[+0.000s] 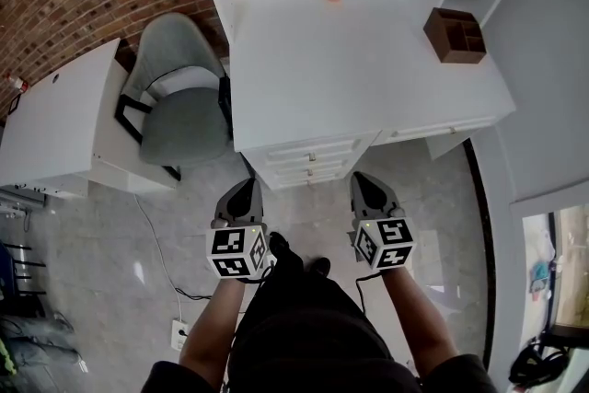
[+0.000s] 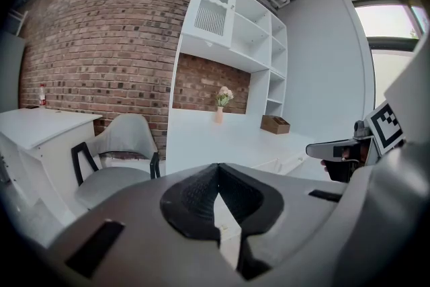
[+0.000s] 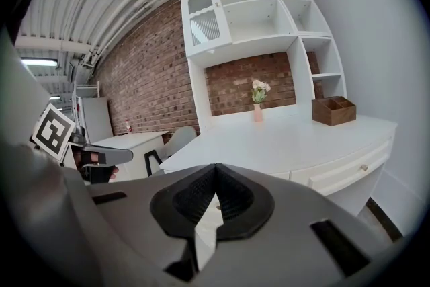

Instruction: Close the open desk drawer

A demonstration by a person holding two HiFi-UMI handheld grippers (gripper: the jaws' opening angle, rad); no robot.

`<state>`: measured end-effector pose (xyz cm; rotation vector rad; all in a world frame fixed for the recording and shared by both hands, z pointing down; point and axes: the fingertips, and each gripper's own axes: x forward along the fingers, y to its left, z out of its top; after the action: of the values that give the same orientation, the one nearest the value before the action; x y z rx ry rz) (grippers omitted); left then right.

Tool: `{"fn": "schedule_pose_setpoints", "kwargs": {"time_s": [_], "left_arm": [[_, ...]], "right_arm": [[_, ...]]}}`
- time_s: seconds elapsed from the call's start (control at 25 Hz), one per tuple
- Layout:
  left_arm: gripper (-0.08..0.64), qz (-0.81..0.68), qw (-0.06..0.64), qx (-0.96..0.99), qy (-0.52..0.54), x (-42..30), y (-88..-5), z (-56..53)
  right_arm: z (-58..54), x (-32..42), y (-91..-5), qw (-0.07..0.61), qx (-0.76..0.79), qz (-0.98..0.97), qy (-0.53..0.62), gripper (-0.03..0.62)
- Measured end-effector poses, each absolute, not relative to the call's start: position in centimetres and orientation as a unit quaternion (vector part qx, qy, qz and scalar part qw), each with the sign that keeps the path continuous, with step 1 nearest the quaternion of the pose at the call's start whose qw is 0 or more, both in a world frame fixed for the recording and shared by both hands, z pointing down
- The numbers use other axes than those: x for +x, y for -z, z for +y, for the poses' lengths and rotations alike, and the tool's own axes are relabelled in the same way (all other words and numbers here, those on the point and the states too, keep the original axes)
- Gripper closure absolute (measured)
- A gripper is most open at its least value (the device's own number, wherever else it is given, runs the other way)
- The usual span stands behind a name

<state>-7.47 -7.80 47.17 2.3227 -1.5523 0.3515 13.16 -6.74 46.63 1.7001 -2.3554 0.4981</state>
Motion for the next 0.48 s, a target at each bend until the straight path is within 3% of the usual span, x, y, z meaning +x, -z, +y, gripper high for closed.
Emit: {"fn": "schedule_pose_setpoints", "kwargs": {"time_s": [0.48], "left_arm": [[0.551,-0.548,0.160,0.811,-0.128,-7.64,-46.99,-6.94]], "right_arm": [[-6.08,13.10,-46.65,0.093,0.572,-0.797,-0.173,0.588]]}}
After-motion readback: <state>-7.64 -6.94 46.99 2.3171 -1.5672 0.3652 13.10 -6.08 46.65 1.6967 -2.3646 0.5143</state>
